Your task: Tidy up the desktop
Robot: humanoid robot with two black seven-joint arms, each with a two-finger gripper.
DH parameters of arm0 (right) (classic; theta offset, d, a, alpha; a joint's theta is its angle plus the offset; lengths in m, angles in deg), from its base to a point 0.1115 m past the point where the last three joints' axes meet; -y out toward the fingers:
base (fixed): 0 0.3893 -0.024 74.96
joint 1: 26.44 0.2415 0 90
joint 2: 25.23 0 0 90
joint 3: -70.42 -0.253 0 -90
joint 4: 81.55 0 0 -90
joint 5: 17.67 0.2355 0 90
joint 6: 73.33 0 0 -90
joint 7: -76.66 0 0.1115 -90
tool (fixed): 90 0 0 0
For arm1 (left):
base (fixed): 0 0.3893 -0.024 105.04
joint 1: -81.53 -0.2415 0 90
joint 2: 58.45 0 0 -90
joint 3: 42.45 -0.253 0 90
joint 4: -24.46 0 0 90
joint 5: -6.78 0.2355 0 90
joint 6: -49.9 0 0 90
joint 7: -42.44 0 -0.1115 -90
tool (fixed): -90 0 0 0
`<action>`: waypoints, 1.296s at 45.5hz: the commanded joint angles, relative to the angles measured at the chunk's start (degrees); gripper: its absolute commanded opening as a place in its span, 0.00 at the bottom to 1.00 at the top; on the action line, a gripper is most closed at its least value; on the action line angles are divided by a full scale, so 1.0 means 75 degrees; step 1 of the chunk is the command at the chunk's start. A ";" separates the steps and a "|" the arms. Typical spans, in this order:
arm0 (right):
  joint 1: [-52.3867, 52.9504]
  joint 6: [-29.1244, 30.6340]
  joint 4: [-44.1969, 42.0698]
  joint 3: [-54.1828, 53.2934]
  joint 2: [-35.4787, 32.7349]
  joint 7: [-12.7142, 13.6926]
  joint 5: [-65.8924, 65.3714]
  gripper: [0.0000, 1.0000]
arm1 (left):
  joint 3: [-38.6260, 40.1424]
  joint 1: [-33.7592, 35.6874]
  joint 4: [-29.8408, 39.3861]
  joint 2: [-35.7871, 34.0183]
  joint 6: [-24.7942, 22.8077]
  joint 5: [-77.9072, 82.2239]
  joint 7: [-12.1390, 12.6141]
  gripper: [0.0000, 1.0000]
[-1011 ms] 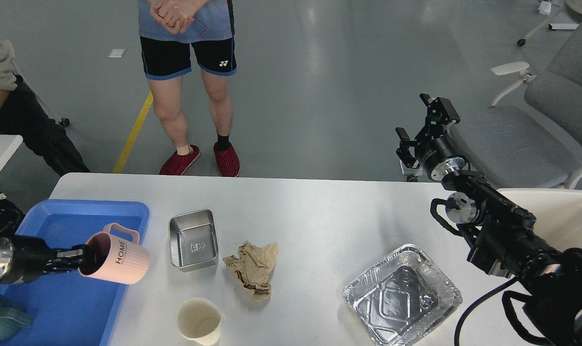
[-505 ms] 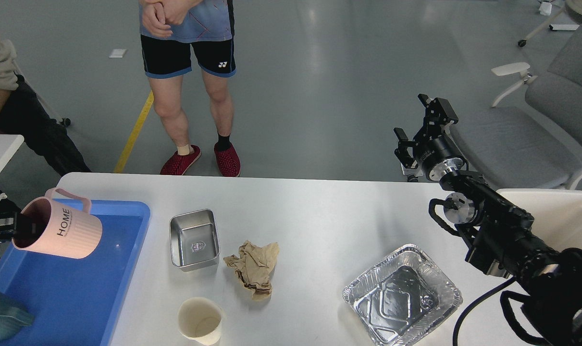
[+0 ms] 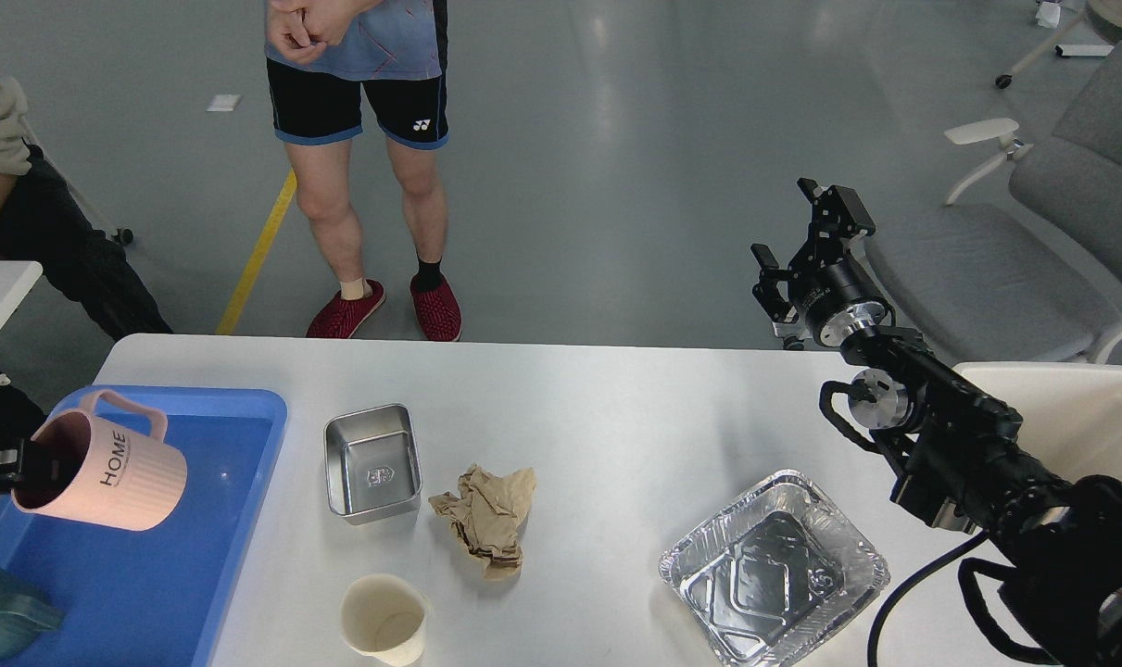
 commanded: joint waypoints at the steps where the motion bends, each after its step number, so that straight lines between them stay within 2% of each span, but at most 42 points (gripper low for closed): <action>1: -0.0011 0.0000 0.0000 0.0000 0.0000 0.0000 0.0005 1.00 | -0.0027 -0.0387 0.0000 -0.0092 0.0123 0.0245 -0.0068 0.01; 13: -0.0011 0.0000 0.0001 0.0000 0.0012 0.0000 0.0005 1.00 | -0.0016 -0.1359 -0.0082 -0.0022 0.1084 0.0280 0.0014 0.01; 20: -0.0011 0.0000 -0.0011 0.0000 0.0012 0.0000 0.0005 1.00 | -0.0028 -0.2203 -0.0421 0.0411 0.1810 0.0292 0.0049 0.02; 25: -0.0011 0.0000 -0.0011 0.0000 0.0000 0.0000 0.0005 1.00 | -0.0016 -0.2579 -0.0913 0.0751 0.1928 0.0292 0.0026 0.02; 39: -0.0035 0.0000 0.0000 0.0000 0.0000 0.0000 0.0005 1.00 | -0.0028 -0.2860 -0.1757 0.1454 0.2198 0.0303 0.0049 0.02; 50: -0.0058 0.0000 -0.0011 0.0000 -0.0011 0.0000 0.0005 1.00 | -0.0016 -0.3434 -0.1968 0.1619 0.2479 0.0338 0.0096 0.02; 59: -0.0058 0.0000 0.0000 0.0000 -0.0023 0.0000 -0.0007 1.00 | -0.0016 -0.3493 -0.2203 0.1748 0.2503 0.0327 0.0096 0.05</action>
